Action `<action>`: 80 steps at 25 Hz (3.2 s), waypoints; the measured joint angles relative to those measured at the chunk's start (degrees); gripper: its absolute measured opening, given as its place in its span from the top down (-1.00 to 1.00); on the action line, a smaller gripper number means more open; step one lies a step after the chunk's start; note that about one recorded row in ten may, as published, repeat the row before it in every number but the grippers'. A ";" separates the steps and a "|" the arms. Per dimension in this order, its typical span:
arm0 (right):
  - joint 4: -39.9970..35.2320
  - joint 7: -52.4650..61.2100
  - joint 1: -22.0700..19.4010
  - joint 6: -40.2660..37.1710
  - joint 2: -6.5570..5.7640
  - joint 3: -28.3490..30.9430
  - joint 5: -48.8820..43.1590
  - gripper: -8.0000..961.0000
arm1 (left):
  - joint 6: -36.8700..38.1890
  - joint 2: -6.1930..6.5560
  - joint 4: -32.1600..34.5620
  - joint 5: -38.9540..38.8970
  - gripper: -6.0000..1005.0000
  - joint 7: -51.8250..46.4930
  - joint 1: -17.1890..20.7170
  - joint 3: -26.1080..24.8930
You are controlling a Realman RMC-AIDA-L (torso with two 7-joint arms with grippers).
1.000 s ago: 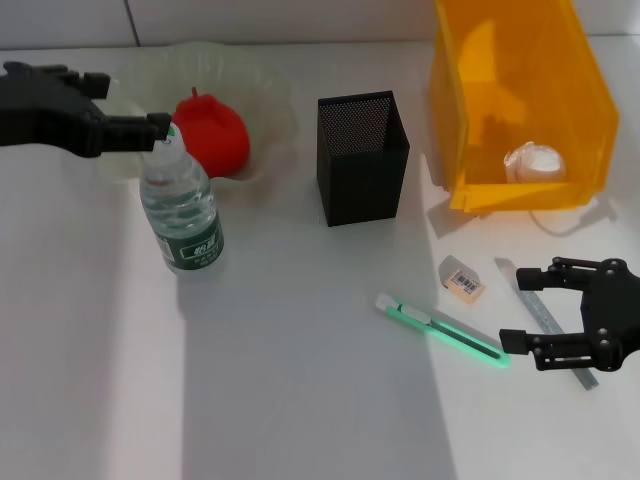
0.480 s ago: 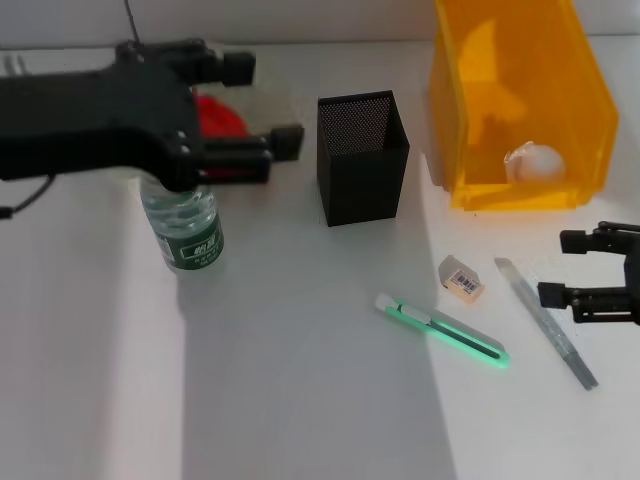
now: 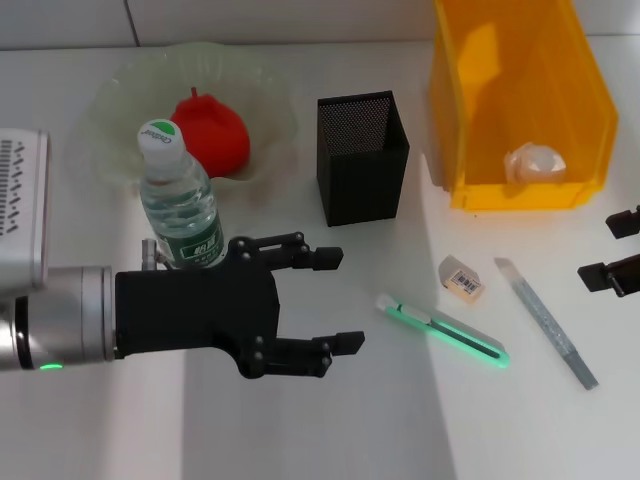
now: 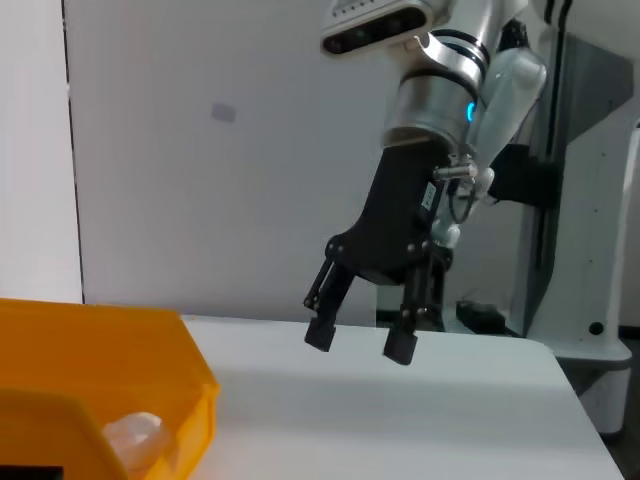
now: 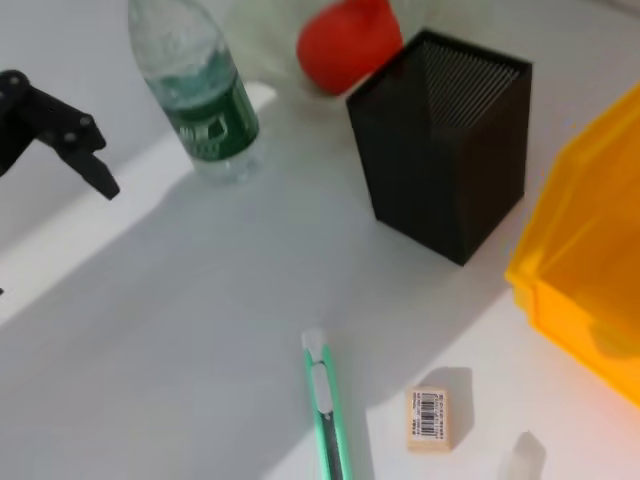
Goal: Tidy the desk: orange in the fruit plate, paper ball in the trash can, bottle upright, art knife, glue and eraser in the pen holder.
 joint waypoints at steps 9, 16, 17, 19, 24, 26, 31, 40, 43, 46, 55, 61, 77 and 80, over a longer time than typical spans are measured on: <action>0.70 7.20 5.56 5.58 0.28 -21.68 -7.42 -0.69 | 2.11 0.32 -14.94 -4.77 -0.61 16.25 -0.47 -0.38; 3.06 11.22 5.79 13.73 0.45 -35.04 -8.50 -0.69 | 2.18 0.36 -15.34 -4.72 -0.61 16.79 -0.45 -0.37; 3.37 11.57 5.96 14.26 0.47 -35.62 -7.88 -0.68 | 2.19 0.36 -15.45 -4.71 -0.60 16.73 -0.54 -0.36; 4.13 12.17 6.29 15.11 0.49 -36.38 -6.53 -0.68 | 2.20 0.35 -15.75 -4.71 -0.60 16.70 -0.69 -0.37; 6.31 14.86 7.86 16.63 0.51 -37.48 -5.42 -0.68 | 2.23 0.33 -16.07 -4.76 -0.60 16.50 -1.20 -0.49; 7.49 16.19 8.93 16.82 0.52 -37.93 -5.17 -0.68 | 2.25 0.32 -16.11 -4.75 -0.60 16.48 -1.25 -0.57; 8.81 18.87 10.61 17.29 0.54 -38.10 -4.97 -0.68 | 2.27 0.33 -16.17 -4.94 -0.60 16.10 -1.26 -0.92; 9.03 19.24 11.70 16.15 0.41 -38.13 -4.85 -0.67 | 2.37 0.45 -14.61 -4.87 -0.60 10.87 -1.71 -1.44; 10.19 19.57 12.55 15.96 0.44 -38.17 -4.84 -0.67 | 2.44 0.42 -14.69 -4.74 -0.60 10.62 -2.12 -1.55; 13.90 20.31 14.59 15.33 0.51 -38.11 -4.81 -0.67 | 2.45 0.42 -14.96 -4.71 -0.60 10.61 -2.48 -1.54; 20.11 23.16 17.33 16.89 0.54 -39.54 -4.79 -0.67 | 2.25 0.48 -14.94 -4.59 -0.60 10.60 -3.84 -1.57; 20.30 24.24 17.39 18.78 0.55 -43.38 -5.17 -0.66 | 1.60 0.28 -15.35 -1.41 -0.60 10.55 -4.30 -1.57; 22.65 26.23 20.04 23.22 0.61 -50.35 -5.52 -0.66 | -0.25 0.18 -16.12 2.82 -0.60 9.61 -4.13 -1.89; 23.37 26.62 20.48 24.18 0.63 -51.67 -5.53 -0.65 | -0.41 0.15 -16.12 2.82 -0.60 9.56 -4.24 -1.73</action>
